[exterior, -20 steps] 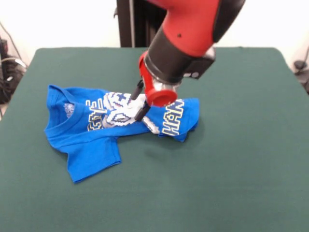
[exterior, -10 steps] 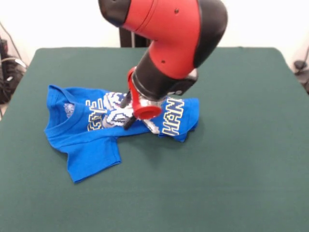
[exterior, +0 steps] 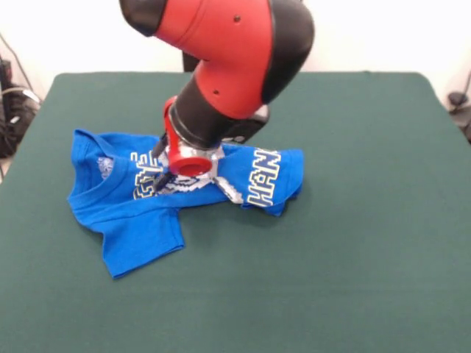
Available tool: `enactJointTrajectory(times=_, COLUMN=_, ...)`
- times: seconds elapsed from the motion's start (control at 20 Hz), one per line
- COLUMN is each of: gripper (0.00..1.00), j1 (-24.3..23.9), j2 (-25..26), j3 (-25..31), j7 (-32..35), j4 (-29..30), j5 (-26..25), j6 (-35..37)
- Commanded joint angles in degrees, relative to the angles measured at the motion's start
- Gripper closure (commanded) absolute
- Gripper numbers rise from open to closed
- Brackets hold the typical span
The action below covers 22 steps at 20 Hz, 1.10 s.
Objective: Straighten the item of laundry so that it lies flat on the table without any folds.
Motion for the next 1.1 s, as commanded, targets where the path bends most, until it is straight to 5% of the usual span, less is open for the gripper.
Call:
enactJointTrajectory(times=0.05, gripper=0.00, j1=-2.09, j2=0.38, j3=3.28, j7=-6.12, j4=-0.54, j5=-1.70, j6=-4.79)
enactJointTrajectory(times=0.45, gripper=0.00, j1=-3.71, j2=4.88, j3=5.31, j7=-3.23, j4=1.16, j5=-1.61, j6=-9.86)
enactJointTrajectory(times=1.1, gripper=0.00, j1=-6.61, j2=5.00, j3=8.31, j7=-10.59, j4=3.75, j5=-0.50, j6=-8.23)
